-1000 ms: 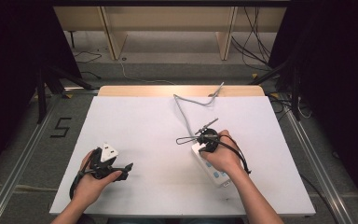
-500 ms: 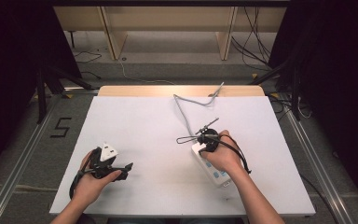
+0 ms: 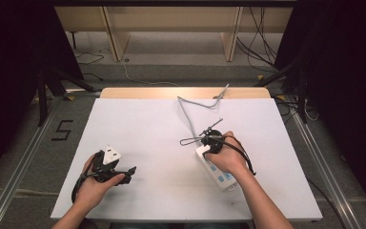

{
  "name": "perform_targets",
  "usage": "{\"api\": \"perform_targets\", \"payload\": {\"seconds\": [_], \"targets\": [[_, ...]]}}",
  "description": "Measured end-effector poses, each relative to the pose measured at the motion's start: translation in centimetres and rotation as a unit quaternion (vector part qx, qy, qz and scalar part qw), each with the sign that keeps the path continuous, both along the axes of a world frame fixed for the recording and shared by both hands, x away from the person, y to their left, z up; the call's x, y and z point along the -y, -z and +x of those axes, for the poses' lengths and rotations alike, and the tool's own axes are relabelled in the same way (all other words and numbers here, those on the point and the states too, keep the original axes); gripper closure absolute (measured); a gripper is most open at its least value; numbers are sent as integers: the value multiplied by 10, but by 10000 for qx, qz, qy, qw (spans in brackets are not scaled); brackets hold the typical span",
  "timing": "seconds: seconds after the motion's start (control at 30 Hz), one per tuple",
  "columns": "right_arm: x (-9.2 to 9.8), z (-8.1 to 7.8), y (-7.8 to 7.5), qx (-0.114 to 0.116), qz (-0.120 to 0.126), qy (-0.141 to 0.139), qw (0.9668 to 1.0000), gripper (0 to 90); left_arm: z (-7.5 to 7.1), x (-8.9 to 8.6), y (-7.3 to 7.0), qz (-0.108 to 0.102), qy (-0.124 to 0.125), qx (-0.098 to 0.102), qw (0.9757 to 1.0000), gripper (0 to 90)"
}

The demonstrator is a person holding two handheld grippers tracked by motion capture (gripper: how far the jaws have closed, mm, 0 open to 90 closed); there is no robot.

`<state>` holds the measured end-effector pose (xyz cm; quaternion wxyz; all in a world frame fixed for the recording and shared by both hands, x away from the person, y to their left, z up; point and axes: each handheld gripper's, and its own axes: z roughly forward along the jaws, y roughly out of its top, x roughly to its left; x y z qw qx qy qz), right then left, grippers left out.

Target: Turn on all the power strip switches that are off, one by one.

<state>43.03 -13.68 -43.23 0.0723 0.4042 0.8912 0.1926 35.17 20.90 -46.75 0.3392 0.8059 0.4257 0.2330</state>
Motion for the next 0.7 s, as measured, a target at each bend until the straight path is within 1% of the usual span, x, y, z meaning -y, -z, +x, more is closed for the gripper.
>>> {"api": "perform_targets", "payload": {"seconds": [0.27, 0.33, 0.47, 0.5, 0.57, 0.63, 0.7], "targets": [[-2, 1, 0, -55, -8, 7, 10000, 900, 0, -1, -1, 10, -17, 0, 10000, 163], [-2, 1, 0, -101, 23, 89, 9999, 900, 0, 0, -1, 0, -27, -1, 10000, 162], [-2, 1, 1, -129, 30, 157, 9998, 900, 0, -1, -1, 5, -15, -4, 10000, 162], [-2, 1, 1, -92, 4, 125, 9999, 900, 0, -1, -1, 4, -18, -4, 10000, 162], [-2, 1, 1, -96, 13, 133, 9999, 900, 0, -1, -1, -24, -39, 3, 10000, 162], [-2, 1, 1, -122, 47, 156, 9998, 900, 0, -1, -1, -9, -33, 6, 10000, 162], [0, 1, 1, -146, 8, 171, 9997, 900, 0, -1, -1, -29, -45, 16, 10000, 162]]}}
